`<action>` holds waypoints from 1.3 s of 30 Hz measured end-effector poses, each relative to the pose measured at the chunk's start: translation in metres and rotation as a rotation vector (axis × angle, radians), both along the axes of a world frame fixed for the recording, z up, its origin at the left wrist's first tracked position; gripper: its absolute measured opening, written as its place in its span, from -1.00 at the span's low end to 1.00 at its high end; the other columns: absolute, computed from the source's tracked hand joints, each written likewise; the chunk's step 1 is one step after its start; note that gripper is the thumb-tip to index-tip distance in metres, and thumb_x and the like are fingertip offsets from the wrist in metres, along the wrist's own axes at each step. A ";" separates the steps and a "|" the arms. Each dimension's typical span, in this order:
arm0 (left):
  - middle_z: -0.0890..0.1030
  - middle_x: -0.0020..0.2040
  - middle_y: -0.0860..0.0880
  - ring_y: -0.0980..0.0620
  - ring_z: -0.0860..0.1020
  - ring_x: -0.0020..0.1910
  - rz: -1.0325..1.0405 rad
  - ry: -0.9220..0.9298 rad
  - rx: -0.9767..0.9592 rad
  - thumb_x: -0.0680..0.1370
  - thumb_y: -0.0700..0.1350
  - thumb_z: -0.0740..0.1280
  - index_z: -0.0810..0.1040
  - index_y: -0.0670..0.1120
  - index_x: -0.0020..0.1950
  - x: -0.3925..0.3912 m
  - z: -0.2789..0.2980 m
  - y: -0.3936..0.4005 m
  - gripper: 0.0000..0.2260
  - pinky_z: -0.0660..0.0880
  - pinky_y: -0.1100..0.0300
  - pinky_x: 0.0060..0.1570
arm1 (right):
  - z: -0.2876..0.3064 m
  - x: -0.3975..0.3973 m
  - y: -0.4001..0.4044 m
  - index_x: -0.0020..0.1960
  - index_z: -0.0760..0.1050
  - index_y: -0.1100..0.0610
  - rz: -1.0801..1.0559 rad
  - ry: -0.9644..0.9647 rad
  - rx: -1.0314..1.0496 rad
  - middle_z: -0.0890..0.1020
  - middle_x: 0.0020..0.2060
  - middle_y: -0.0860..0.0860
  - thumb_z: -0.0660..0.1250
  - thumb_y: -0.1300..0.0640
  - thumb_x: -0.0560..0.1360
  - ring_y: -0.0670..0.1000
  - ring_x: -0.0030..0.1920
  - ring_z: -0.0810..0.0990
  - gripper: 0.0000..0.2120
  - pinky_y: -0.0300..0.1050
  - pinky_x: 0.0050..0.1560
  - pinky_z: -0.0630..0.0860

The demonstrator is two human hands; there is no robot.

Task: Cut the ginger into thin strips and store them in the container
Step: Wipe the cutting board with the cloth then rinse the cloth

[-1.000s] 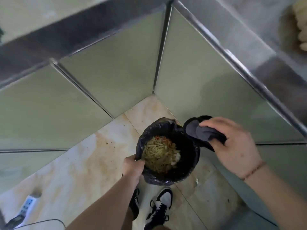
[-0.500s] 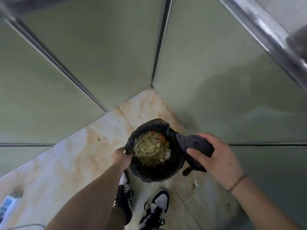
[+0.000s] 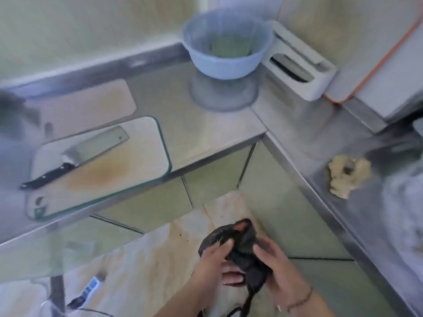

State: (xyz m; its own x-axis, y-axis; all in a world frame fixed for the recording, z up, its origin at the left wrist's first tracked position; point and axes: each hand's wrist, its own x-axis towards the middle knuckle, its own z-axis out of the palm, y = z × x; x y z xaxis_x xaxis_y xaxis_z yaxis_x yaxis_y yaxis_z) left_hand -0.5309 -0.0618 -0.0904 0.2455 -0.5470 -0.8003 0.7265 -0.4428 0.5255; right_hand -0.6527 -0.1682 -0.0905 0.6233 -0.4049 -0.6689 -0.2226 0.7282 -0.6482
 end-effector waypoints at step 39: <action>0.65 0.17 -0.33 -0.25 0.70 0.01 -1.031 0.647 -0.063 0.59 0.04 0.24 0.70 -0.32 0.07 -0.227 0.141 0.015 -0.55 0.57 -0.10 0.17 | 0.160 -0.203 0.271 -0.02 0.61 0.30 -1.754 0.547 -0.249 0.69 -0.22 0.24 0.24 -0.08 0.58 0.07 -0.27 0.65 -0.58 -0.12 -0.22 0.57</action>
State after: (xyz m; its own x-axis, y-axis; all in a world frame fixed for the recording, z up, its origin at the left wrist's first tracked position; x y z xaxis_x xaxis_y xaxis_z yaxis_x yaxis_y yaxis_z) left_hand -0.7582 -0.0463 0.0503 -0.7609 -0.2925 -0.5792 0.1852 -0.9534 0.2381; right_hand -0.8557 0.1028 0.0698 -0.8053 -0.3773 -0.4573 0.3923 0.2392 -0.8882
